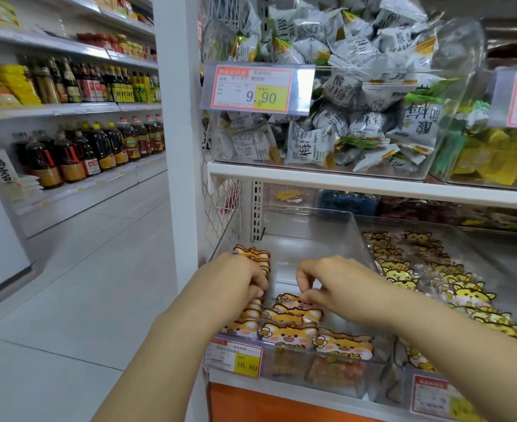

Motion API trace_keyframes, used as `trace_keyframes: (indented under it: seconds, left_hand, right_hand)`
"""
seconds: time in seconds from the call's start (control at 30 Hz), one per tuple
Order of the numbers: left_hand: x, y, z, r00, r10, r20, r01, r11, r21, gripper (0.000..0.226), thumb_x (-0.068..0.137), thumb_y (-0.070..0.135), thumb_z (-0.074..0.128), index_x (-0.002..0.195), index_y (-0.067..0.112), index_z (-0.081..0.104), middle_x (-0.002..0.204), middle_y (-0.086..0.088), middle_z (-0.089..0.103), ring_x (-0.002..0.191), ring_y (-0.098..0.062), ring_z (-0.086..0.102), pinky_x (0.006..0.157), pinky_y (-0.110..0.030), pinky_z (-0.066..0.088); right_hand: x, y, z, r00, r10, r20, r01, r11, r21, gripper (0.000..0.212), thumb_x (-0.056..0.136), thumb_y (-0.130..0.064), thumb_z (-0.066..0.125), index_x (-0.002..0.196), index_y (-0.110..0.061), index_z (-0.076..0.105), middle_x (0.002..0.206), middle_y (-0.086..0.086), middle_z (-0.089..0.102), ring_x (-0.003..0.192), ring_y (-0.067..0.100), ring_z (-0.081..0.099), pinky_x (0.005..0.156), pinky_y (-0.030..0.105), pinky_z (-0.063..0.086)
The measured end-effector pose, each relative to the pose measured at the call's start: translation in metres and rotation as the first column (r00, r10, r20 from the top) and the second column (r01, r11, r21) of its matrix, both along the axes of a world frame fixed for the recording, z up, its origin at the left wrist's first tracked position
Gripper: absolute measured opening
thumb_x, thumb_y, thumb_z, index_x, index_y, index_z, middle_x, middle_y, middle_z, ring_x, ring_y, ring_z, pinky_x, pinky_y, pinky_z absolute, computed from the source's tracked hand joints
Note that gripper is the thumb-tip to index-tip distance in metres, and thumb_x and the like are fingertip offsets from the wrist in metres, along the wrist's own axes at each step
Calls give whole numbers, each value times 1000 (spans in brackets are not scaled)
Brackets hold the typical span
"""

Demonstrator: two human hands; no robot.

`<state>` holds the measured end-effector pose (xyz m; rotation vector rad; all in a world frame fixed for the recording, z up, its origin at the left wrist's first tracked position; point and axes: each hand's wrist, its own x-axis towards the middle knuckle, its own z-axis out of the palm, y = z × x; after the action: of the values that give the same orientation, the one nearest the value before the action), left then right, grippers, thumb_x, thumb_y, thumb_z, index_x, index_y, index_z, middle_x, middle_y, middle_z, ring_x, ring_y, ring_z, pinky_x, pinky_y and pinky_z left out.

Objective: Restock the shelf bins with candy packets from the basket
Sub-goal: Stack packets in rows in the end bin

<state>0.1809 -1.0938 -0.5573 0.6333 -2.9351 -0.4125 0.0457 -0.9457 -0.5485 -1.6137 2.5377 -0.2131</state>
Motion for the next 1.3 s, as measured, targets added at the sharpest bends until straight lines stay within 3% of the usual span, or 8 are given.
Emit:
trace_keyframes:
  seconds: [0.43, 0.53, 0.67, 0.83, 1.03, 1.13, 1.23, 1.3]
  left_hand:
    - [-3, 0, -10, 997, 18, -70, -19, 1000, -16, 23, 99, 19, 52, 108, 23, 72, 107, 3, 69, 102, -17, 62, 90, -27, 50]
    - [-6, 3, -11, 993, 69, -94, -71, 997, -20, 17, 98, 15, 53, 100, 20, 69, 100, 0, 68, 95, -20, 63, 82, -25, 51]
    - [-3, -4, -19, 995, -47, 85, 44, 998, 39, 17, 93, 16, 60, 77, 16, 61, 84, -2, 59, 80, -18, 57, 77, -23, 50]
    - [-6, 3, -9, 1000, 4, -26, -6, 997, -71, 22, 98, 18, 52, 105, 21, 73, 108, 1, 69, 104, -20, 62, 89, -25, 49]
    - [-11, 5, -4, 999, -10, 48, 12, 1000, -26, 22, 97, 22, 56, 104, 25, 77, 108, 1, 70, 102, -18, 63, 91, -33, 50]
    - [-11, 6, -7, 999, -18, 51, 21, 998, -62, 20, 97, 26, 56, 104, 28, 75, 107, 4, 69, 103, -15, 61, 91, -32, 50]
    - [-9, 5, -10, 999, -51, 7, 52, 996, -68, 18, 99, 28, 53, 99, 25, 71, 101, 3, 68, 98, -19, 63, 87, -34, 53]
    - [-6, 5, -11, 998, -57, -5, 57, 996, -66, 19, 100, 28, 53, 99, 24, 71, 101, 3, 69, 96, -19, 63, 86, -33, 53]
  right_hand:
    - [0, -4, 5, 996, 40, 75, -41, 999, 6, 10, 98, -23, 59, 89, -26, 56, 80, -17, 65, 67, -13, 56, 68, 24, 47]
    - [-3, 1, 8, 997, 28, 73, -29, 1000, 12, 10, 98, -25, 59, 89, -27, 56, 84, -15, 66, 74, -6, 60, 74, 28, 51]
    - [-8, 12, 12, 995, 30, 99, -34, 999, 34, 14, 97, -29, 62, 85, -28, 54, 90, -13, 68, 84, 3, 65, 83, 37, 54]
    - [3, -2, 4, 994, 85, 65, -86, 996, 16, 9, 97, -26, 61, 89, -27, 56, 81, -19, 64, 76, -6, 58, 75, 31, 48]
    - [5, -13, -7, 991, 89, 101, -85, 995, -45, 20, 90, -31, 71, 78, -31, 55, 81, -15, 64, 84, 10, 63, 81, 35, 52]
    - [-4, -8, -6, 965, 115, 237, -102, 993, -67, 9, 95, -23, 66, 89, -30, 65, 90, -13, 68, 80, 8, 67, 77, 31, 54]
    - [-18, 4, 6, 928, 79, 365, -59, 996, -65, 27, 98, -6, 52, 110, -24, 68, 104, -9, 69, 93, 8, 69, 74, 21, 56]
    - [-25, 9, 10, 951, 66, 302, -76, 997, 21, 36, 95, -2, 54, 120, -24, 65, 111, -10, 67, 103, 7, 65, 83, 19, 54]
